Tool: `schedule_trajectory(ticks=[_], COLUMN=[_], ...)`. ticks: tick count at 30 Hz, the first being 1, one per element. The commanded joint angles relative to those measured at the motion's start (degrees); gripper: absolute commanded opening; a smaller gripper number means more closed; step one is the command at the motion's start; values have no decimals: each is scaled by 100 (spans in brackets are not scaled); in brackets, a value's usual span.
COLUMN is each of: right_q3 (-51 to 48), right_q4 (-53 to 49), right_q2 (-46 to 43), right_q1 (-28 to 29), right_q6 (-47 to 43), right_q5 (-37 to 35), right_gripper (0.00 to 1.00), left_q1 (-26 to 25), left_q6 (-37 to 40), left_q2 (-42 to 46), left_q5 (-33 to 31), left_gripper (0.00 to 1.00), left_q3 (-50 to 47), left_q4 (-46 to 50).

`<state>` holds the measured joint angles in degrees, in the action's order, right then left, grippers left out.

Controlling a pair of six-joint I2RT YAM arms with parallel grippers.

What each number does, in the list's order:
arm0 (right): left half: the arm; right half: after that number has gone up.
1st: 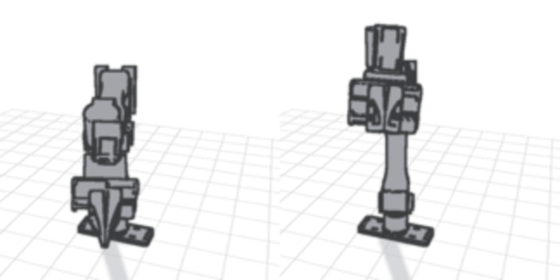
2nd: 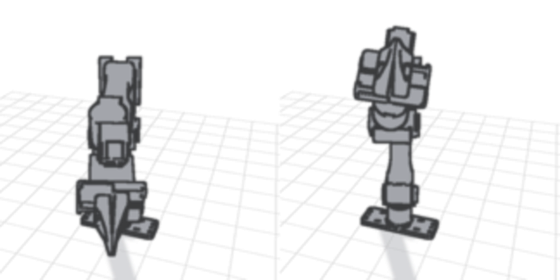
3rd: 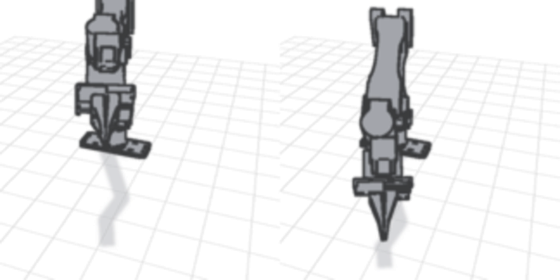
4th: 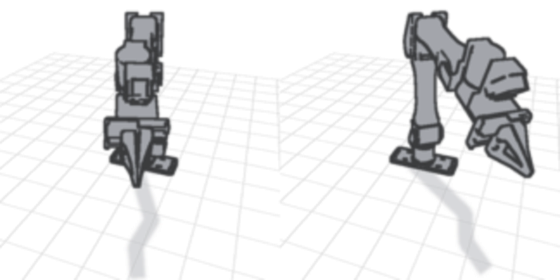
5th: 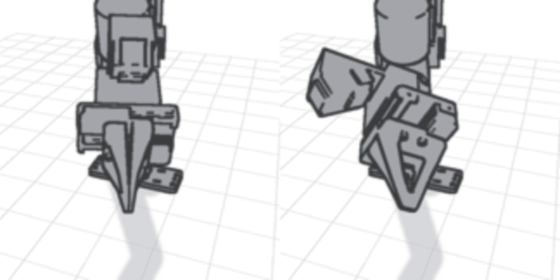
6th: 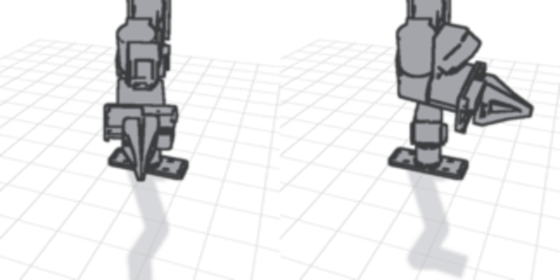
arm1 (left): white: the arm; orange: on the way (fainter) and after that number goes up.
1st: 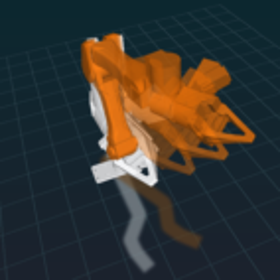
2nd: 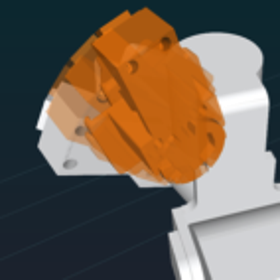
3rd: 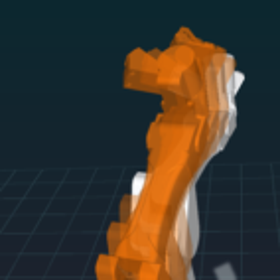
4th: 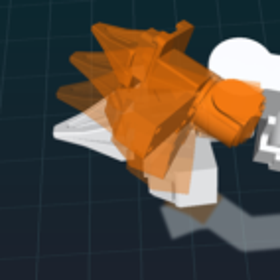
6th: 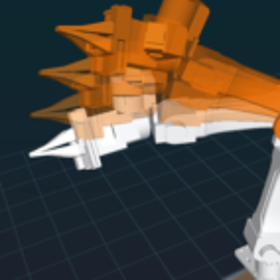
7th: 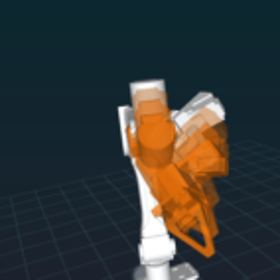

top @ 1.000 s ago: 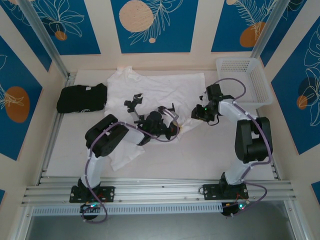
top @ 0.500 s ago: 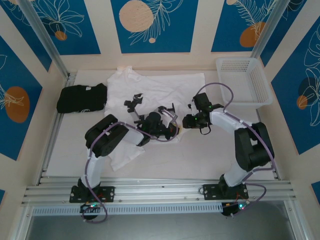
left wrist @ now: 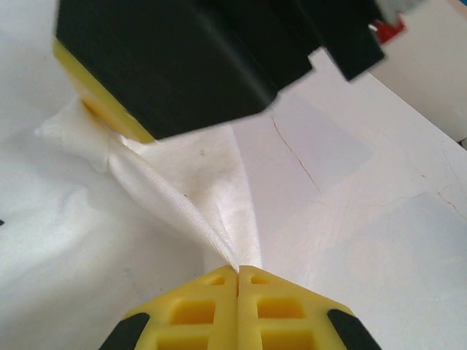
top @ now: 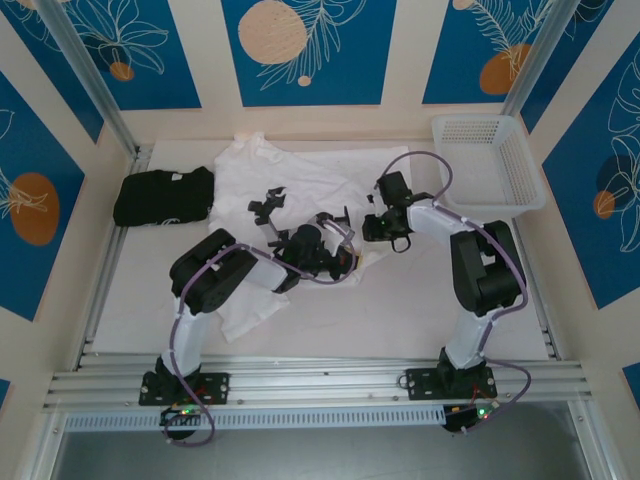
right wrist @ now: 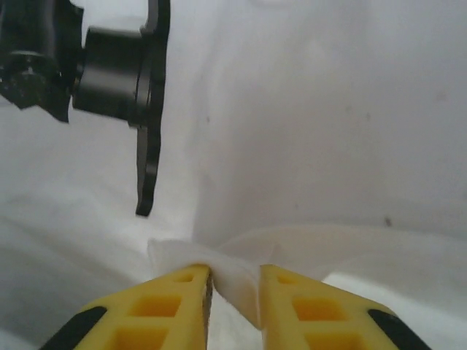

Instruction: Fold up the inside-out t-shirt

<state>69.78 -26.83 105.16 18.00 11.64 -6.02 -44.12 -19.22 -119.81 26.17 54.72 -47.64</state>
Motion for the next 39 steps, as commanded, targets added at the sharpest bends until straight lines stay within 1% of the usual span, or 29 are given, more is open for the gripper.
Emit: schedule_trajectory(ticks=[1, 5, 8, 10, 14, 17, 19, 21, 24, 28, 30, 32, 34, 36, 39], right_q3=[322, 370, 314, 136, -671, -1304, -1631, -1846, -1957, -1916, -1895, -1857, -1836, -1845, -1871], right_q4=[-297, -347, -571, -667, -619, -477, -366, -316, -423, -708, -823, -973, -1043, -1028, -980], right_q2=[240, 68, -312, -677, -1550, -2030, -2244, -2377, -2363, -2375, -2406, -2388, -2359, -2357, -2329], right_q1=[-9, -159, -438, -709, -1312, -1688, -1844, -1939, -1983, -1875, -1726, -1564, -1463, -1414, -1405], right_q6=[-113, -136, -53, 132, 550, 827, 966, 1078, 1191, 1211, 1193, 1151, 1122, 1162, 1252], right_q5=[-12, 41, 269, 619, 1581, 2256, 2550, 2641, 2460, 1578, 1182, 880, 597, 496, 536], right_gripper=[13, 0, 0, 0, 0, 0, 0, 0, 0, 1, 7, 18, 24, 28, 31], left_q1=[47, 77, 108, 114, 113, 68, 24, -45, -140, -288, -373, -483, -560, -620, -693], left_q6=[-32, -46, -8, 39, 89, 169, 258, 374, 668, 1061, 1255, 1501, 1675, 1735, 1788], left_q2=[2, -27, -11, 9, -32, -108, -148, -167, -166, -192, -198, -197, -207, -233, -271], left_q5=[160, 165, 151, 108, 188, 281, 337, 369, 356, 297, 279, 216, 137, 111, 102], left_gripper=[0, 0, 0, 0, 0, 0, 0, 0, 0, 0, 0, 0, 0, 0, 0], left_q3=[-85, -113, -166, -198, -172, -97, -17, 41, 77, 124, 153, 188, 221, 254, 279], left_q4=[-224, -261, -326, -382, -421, -413, -332, -244, -71, 185, 290, 447, 565, 605, 630])
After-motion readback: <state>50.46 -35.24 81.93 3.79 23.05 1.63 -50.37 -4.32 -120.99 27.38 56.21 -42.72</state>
